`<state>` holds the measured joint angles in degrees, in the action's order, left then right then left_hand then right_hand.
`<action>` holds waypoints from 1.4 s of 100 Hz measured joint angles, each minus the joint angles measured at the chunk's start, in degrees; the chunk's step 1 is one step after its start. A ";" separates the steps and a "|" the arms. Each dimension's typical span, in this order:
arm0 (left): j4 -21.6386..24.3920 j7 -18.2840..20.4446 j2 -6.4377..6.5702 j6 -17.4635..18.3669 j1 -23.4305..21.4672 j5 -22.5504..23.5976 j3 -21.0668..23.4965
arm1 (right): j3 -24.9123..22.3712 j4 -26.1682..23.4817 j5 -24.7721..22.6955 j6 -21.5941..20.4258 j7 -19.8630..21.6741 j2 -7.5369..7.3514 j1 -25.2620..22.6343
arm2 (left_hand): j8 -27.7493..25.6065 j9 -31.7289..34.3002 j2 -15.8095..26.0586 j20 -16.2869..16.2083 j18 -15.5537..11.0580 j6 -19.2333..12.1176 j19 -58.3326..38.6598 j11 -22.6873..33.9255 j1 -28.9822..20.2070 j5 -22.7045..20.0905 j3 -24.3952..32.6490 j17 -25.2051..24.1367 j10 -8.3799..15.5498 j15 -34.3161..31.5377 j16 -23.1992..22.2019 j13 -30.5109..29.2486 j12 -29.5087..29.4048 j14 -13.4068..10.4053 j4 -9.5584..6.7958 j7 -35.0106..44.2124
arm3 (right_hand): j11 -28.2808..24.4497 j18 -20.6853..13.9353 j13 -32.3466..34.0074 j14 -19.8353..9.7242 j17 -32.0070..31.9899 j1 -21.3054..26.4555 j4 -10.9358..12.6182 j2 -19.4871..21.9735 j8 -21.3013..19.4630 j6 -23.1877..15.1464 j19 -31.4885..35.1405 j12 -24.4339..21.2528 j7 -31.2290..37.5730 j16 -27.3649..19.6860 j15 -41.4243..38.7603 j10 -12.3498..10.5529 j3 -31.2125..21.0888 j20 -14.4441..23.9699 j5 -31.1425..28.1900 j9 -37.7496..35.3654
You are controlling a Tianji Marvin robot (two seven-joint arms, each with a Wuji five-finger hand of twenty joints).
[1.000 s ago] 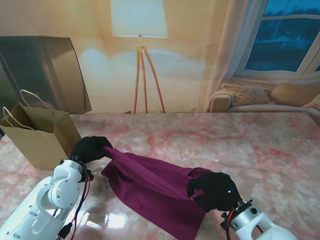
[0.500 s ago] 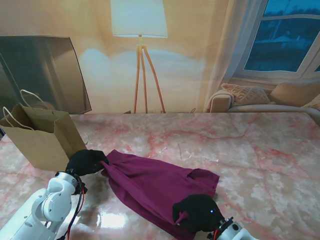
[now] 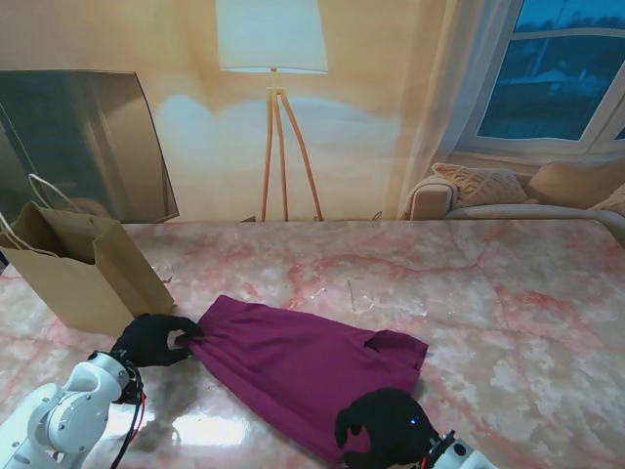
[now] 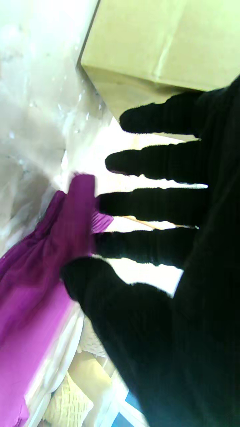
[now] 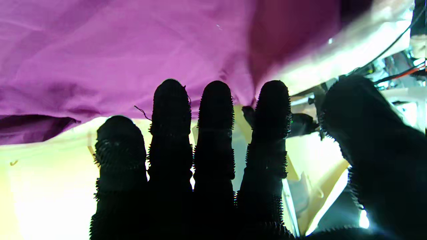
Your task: Fold the socks and the shorts into the kraft paper bag
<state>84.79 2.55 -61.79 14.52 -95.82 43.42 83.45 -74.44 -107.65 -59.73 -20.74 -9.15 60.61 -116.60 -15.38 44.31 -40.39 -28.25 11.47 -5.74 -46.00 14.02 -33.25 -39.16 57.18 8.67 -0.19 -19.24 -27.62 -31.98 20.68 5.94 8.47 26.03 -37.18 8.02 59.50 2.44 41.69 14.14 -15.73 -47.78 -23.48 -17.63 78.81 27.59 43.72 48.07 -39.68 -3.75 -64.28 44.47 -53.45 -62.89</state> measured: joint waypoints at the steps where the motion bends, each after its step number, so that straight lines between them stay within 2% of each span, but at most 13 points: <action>1: 0.31 0.32 0.02 0.10 -0.19 0.00 0.24 | -0.10 -0.18 0.03 -0.07 -0.04 0.00 -0.12 | 0.00 -0.43 0.00 0.00 0.00 0.07 0.31 -0.05 0.12 0.53 0.00 -0.04 -0.01 0.09 0.03 0.23 -0.01 0.00 0.00 -0.06 | 0.30 0.10 0.00 0.01 -0.36 -0.30 1.16 0.00 -0.60 0.11 -0.49 -0.06 -0.48 -0.15 0.45 0.00 0.04 0.01 0.04 0.00; 8: 2.31 1.75 0.20 0.79 -1.34 0.04 1.72 | -0.67 -1.28 0.16 -0.41 -0.52 0.04 -0.85 | -0.10 -1.83 -1.21 0.00 0.03 0.61 1.50 -0.38 1.68 1.73 0.05 -0.91 -0.11 1.20 0.52 0.74 -0.27 -0.01 0.00 -1.53 | 1.52 0.46 -0.49 0.03 -2.56 -1.90 2.54 1.24 -2.55 0.53 -3.85 -0.15 -1.97 -1.39 2.61 0.00 0.83 0.01 0.04 0.43; 24: 5.88 2.09 0.61 1.21 -3.18 0.26 3.46 | -1.83 -3.03 -1.58 0.43 -2.84 0.26 -2.04 | -0.10 -3.48 -1.22 0.53 -0.03 1.97 3.40 -0.95 2.80 2.77 0.05 -1.47 -0.51 1.44 0.74 1.38 -0.60 -0.02 0.00 -2.47 | 2.86 1.25 -1.46 0.04 -5.39 -1.90 2.54 2.23 -3.82 0.53 -10.03 -0.71 -2.73 -2.85 5.36 0.00 1.52 -1.23 0.04 1.22; 36: 6.65 2.09 0.68 1.22 -3.29 -0.74 3.37 | -2.24 -3.48 -1.51 1.98 -2.47 0.30 -2.10 | -0.10 -3.48 -1.18 1.20 -1.65 2.73 4.79 -0.95 2.80 2.74 0.05 -1.43 -0.55 1.69 1.42 1.38 -0.93 -0.02 0.00 -2.47 | 5.27 1.32 -1.70 0.05 -7.16 -1.86 2.54 3.65 -4.40 0.54 -14.67 -1.61 -2.83 -5.05 9.12 0.00 2.27 -3.70 0.04 1.30; 45: 6.70 2.23 0.81 0.48 -2.93 -2.75 2.29 | -1.94 -3.25 -1.43 3.80 -2.94 0.31 -1.69 | -0.10 -5.19 2.10 2.95 -2.92 4.81 6.49 -1.85 2.80 3.20 -0.78 -0.76 -2.20 3.83 3.82 1.38 -1.85 -0.03 0.00 -3.04 | 7.95 1.32 -2.97 0.06 -8.78 -1.78 2.54 5.82 -3.76 0.54 -19.05 -3.27 -3.44 -7.83 12.56 0.00 3.70 -5.99 1.34 2.64; 58: 6.92 2.90 0.90 -4.83 -1.62 -5.67 -0.61 | -1.45 -2.13 -2.40 6.03 -4.06 0.33 -0.62 | 1.92 -9.67 7.28 6.14 -4.49 11.37 6.97 -2.63 2.69 6.92 -3.09 -0.66 -6.17 4.61 6.43 3.89 -3.92 1.18 0.00 -7.79 | 11.56 0.55 -4.96 0.06 -9.62 -1.18 2.54 7.19 -2.54 0.55 -22.86 -5.87 -3.58 -11.20 16.86 0.00 3.76 -8.49 2.93 4.78; 61: 7.12 2.98 0.89 -6.77 -1.29 -5.82 -1.36 | -1.31 -1.73 -2.62 6.47 -4.35 0.34 -0.31 | 2.32 -11.33 9.23 6.67 -4.66 12.80 7.07 -2.66 2.67 8.55 -4.46 -0.66 -7.22 4.61 6.86 4.85 -4.62 1.79 0.00 -9.07 | 12.28 0.47 -4.96 0.06 -9.65 -1.12 4.19 7.28 -2.52 0.60 -23.52 -6.61 -4.70 -12.20 17.95 0.00 3.76 -9.14 4.41 4.78; 78: 8.51 3.06 0.75 -18.66 0.88 -6.85 -6.32 | -1.02 -0.09 -2.30 7.64 -3.95 0.38 1.07 | 5.33 -17.34 13.19 8.16 -3.43 21.26 8.88 -2.57 2.64 14.83 -7.54 -0.09 -13.57 4.60 8.13 8.12 -6.57 6.00 0.00 -15.32 | 14.31 -0.91 -5.06 -0.19 -9.35 -0.45 4.20 7.67 -3.08 2.03 -25.96 -10.20 -6.28 -17.82 21.32 0.06 3.76 -12.62 5.34 5.39; 93: 7.92 4.07 0.56 -21.64 4.21 -6.88 -10.74 | -0.89 1.40 -1.47 7.75 -2.33 0.38 2.32 | 7.14 -22.05 14.25 8.72 -2.62 23.96 9.47 -2.13 2.64 19.23 -9.30 -0.62 -15.57 4.27 8.69 10.68 -7.74 6.91 0.00 -18.08 | 14.44 -1.60 -5.06 -0.24 -8.92 0.11 4.20 8.64 -3.08 2.56 -26.17 -11.03 -6.36 -18.96 21.94 0.09 3.62 -14.08 5.62 5.39; 105: 6.90 8.51 0.56 -26.31 7.43 -6.90 -13.72 | -0.56 2.61 -0.91 7.70 -2.16 0.35 2.97 | 7.44 -27.78 15.88 8.81 -1.66 25.21 9.66 -2.52 2.64 20.86 -11.31 -2.11 -17.62 4.12 9.06 11.95 -8.88 7.58 0.00 -18.77 | 14.44 -0.93 -5.59 -0.24 -11.74 0.11 4.20 10.19 -2.31 2.55 -27.15 -11.04 -6.36 -18.99 21.94 0.08 3.62 -14.11 5.64 5.39; 119: 1.88 8.19 0.61 -26.73 11.89 -6.07 -18.08 | 0.75 4.18 -0.96 7.25 -4.04 0.31 3.51 | 7.44 -29.69 15.89 8.81 -1.36 25.61 8.78 -2.96 2.64 22.28 -11.33 -2.91 -17.84 4.09 9.07 12.58 -9.17 7.68 0.00 -20.40 | 14.44 -0.82 -5.59 -0.24 -12.38 0.11 4.21 10.19 -2.27 2.40 -27.16 -11.05 -6.36 -18.99 21.94 0.08 3.62 -14.11 6.83 5.39; 128: -0.38 7.37 0.48 -29.19 13.74 -6.01 -20.02 | 1.04 4.78 -1.36 7.22 -4.61 0.33 3.65 | 7.44 -29.67 15.89 8.81 -1.19 25.70 7.78 -2.97 2.64 22.97 -11.34 -2.89 -17.84 4.01 8.66 12.54 -9.18 7.68 0.00 -21.15 | 14.44 -0.82 -5.59 -0.24 -12.45 0.11 4.21 10.19 -2.13 2.06 -27.16 -11.05 -6.36 -18.99 21.94 0.08 3.62 -14.11 6.34 5.39; 140: -1.56 8.12 0.30 -30.92 15.09 -9.66 -20.79 | 0.85 5.27 -0.81 7.22 -2.88 0.34 3.97 | 7.01 -29.58 15.89 6.79 -0.40 25.83 4.77 -2.97 2.64 24.53 -11.35 -2.94 -17.84 4.73 7.50 12.03 -9.18 7.30 0.00 -22.46 | 14.44 -0.82 -5.59 -0.24 -12.87 0.11 4.21 10.19 -1.65 2.03 -27.16 -11.05 -6.36 -18.99 21.94 0.08 3.72 -14.11 6.33 5.39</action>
<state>83.22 10.67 -61.49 -16.40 -80.73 33.76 62.66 -73.59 -102.38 -60.54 -13.52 -12.03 60.95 -112.62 -8.38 14.72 -24.50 -21.45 11.07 20.09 -41.22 11.04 -30.61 -14.63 45.83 5.73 -18.03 -14.51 -20.12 -19.95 11.49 13.24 8.48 3.57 -22.74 7.20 53.91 2.20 28.82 14.25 -11.53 -37.59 -25.13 -15.60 51.65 16.54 37.36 29.08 -17.74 -3.66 -60.56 30.36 -47.11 -57.49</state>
